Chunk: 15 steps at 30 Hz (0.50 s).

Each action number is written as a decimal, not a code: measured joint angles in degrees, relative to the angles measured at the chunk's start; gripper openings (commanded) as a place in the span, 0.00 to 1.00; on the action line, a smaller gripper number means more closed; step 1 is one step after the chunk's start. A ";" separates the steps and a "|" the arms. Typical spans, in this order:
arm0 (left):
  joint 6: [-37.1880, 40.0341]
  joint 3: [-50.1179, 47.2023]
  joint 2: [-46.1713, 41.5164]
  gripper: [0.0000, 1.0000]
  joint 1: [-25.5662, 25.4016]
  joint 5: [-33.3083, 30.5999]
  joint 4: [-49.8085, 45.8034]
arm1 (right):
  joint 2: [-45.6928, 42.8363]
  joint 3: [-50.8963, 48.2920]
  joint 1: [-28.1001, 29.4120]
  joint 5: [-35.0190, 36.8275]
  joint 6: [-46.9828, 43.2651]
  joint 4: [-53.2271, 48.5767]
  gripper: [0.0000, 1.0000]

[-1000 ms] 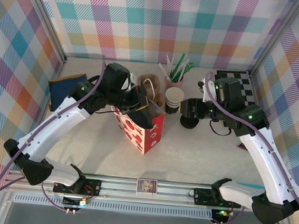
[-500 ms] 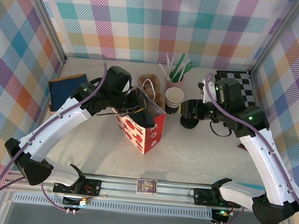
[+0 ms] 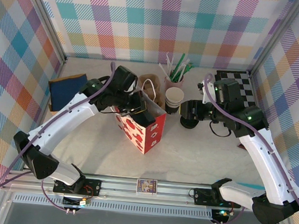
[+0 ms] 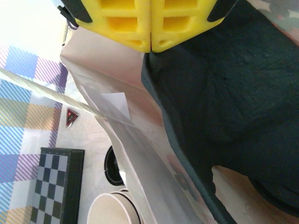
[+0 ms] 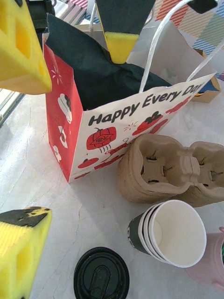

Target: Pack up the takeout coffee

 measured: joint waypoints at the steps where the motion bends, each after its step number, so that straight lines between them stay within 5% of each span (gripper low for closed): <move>1: 0.31 0.15 0.35 0.00 0.07 0.02 -0.09 | 0.00 0.00 0.00 0.00 0.00 0.00 0.65; 15: 3.26 1.86 4.02 0.00 1.95 0.04 -2.80 | 0.04 0.00 0.00 0.02 0.00 0.00 0.65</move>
